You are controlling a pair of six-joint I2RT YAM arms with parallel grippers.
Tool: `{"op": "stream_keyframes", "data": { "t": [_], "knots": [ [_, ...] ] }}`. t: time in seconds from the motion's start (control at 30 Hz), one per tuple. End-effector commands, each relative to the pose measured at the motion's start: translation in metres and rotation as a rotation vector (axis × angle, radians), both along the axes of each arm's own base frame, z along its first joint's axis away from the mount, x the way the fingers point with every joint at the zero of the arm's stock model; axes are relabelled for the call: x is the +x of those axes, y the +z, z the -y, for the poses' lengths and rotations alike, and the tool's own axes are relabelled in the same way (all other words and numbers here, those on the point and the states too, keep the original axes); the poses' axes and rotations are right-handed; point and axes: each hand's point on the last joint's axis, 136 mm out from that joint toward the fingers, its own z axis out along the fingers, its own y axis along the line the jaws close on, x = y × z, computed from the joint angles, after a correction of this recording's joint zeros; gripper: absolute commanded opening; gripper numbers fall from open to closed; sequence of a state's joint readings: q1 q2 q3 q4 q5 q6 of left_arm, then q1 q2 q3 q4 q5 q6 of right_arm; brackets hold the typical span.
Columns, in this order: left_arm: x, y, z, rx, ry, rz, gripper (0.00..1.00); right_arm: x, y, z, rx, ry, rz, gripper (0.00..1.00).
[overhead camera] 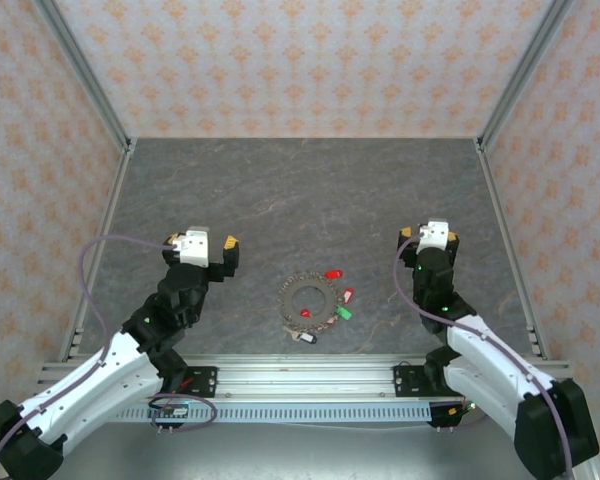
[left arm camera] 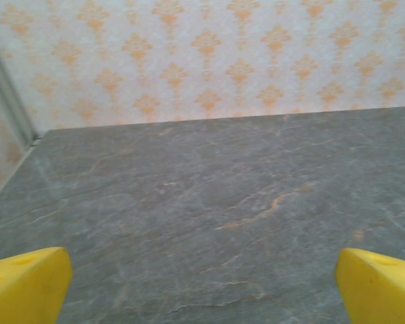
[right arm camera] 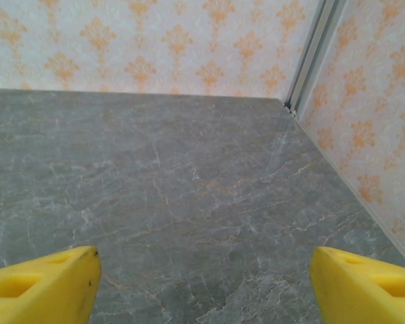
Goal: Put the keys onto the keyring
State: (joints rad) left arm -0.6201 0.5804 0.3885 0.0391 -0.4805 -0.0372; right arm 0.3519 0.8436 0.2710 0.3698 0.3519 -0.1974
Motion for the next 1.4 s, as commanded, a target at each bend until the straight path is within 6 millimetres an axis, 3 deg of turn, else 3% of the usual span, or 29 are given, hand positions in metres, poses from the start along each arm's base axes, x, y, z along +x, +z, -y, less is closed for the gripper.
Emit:
{"op": "stream_keyframes", "data": {
  "t": [0.0,0.1,0.5,0.63,0.77,0.83,0.93,1.0,1.07,1.17,1.27,1.3,1.37],
  "knots": [
    [-0.004,-0.011,-0.028,0.019,0.116,-0.031,1.00,0.009,-0.020,-0.002,0.030,0.018,-0.023,0.81],
    [-0.006,-0.016,-0.042,0.014,0.155,-0.048,1.00,0.019,-0.037,-0.001,0.039,0.009,-0.045,0.81],
    [-0.006,-0.039,-0.073,0.005,0.266,-0.097,1.00,0.065,-0.054,0.000,0.012,0.102,-0.130,0.82],
    [0.001,-0.043,-0.075,0.010,0.283,-0.110,1.00,0.064,-0.054,-0.004,0.064,0.170,-0.134,0.82],
    [0.012,-0.046,-0.073,0.025,0.277,-0.131,1.00,0.061,-0.046,0.006,0.148,0.123,-0.043,0.83],
    [0.016,-0.048,-0.072,0.033,0.275,-0.141,1.00,0.061,-0.056,-0.004,0.136,0.192,-0.038,0.82],
    [0.023,-0.053,-0.073,0.054,0.274,-0.162,1.00,0.063,-0.058,0.013,0.153,0.094,-0.012,0.82],
    [0.027,-0.056,-0.071,0.068,0.258,-0.171,1.00,0.065,-0.069,0.013,0.148,0.099,-0.015,0.82],
    [0.031,-0.058,-0.072,0.080,0.256,-0.174,1.00,0.073,-0.066,0.021,0.153,0.042,0.012,0.82],
    [0.038,-0.061,-0.072,0.091,0.239,-0.161,1.00,0.082,-0.074,0.030,0.162,-0.019,-0.064,0.82],
    [0.046,-0.067,-0.072,0.112,0.222,-0.160,1.00,0.081,-0.074,0.050,0.183,-0.137,-0.080,0.90],
    [0.048,-0.070,-0.073,0.113,0.221,-0.162,1.00,0.082,-0.074,0.050,0.181,-0.136,-0.067,1.00],
    [0.054,-0.076,-0.077,0.106,0.223,-0.167,1.00,0.081,-0.074,0.049,0.180,-0.128,-0.077,0.99]
  ]
}}
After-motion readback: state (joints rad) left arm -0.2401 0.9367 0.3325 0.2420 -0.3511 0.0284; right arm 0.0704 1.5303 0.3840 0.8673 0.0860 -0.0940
